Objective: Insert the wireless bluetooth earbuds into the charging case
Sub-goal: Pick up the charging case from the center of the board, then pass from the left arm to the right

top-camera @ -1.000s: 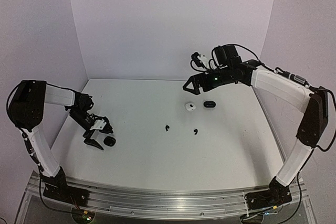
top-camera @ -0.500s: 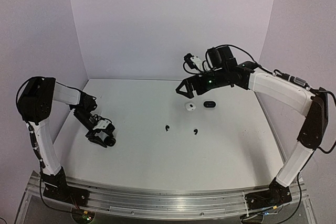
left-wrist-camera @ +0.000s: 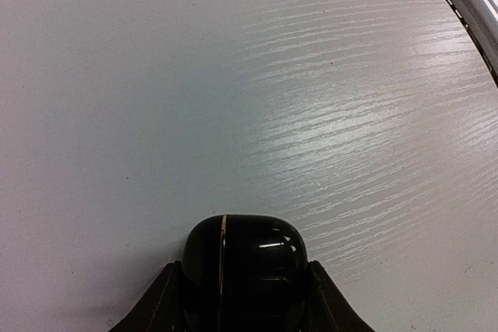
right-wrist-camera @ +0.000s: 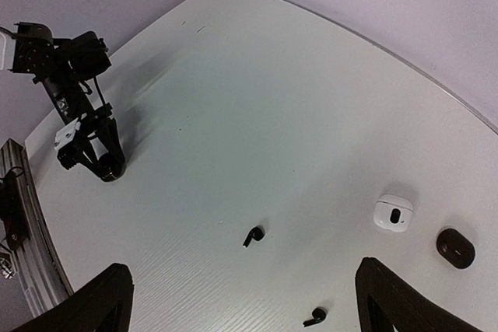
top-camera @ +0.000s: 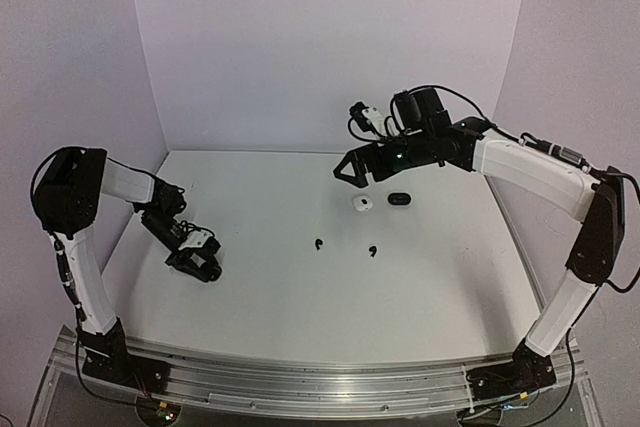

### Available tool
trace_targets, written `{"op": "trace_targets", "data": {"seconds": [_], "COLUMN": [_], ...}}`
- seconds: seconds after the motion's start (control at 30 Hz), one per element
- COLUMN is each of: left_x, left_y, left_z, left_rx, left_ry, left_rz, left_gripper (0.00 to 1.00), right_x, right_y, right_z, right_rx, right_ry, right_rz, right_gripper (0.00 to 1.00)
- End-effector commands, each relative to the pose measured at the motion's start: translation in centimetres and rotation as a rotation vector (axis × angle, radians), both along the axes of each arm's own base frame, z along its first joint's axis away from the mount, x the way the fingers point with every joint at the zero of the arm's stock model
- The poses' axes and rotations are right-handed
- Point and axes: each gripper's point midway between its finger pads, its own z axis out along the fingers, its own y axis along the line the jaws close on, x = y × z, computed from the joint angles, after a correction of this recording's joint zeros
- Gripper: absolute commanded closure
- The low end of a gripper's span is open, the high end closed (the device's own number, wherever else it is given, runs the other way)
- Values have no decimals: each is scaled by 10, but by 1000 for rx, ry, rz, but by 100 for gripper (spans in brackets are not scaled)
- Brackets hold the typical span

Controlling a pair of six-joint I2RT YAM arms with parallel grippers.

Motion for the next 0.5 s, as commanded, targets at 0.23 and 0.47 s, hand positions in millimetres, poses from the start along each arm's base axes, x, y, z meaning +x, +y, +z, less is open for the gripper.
{"op": "trace_targets", "data": {"seconds": [0.23, 0.47], "left_x": [41, 63], "left_y": [-39, -72], "left_z": [143, 225], "left_rx": [-277, -386], "left_ry": [-313, -618], "left_rz": [89, 165], "left_gripper": [75, 77], "right_x": [-18, -43], "right_y": [85, 157], "right_z": [27, 56], "right_rx": [252, 442], "right_ry": [132, 127], "right_rz": [34, 118], "right_gripper": [2, 6]}}
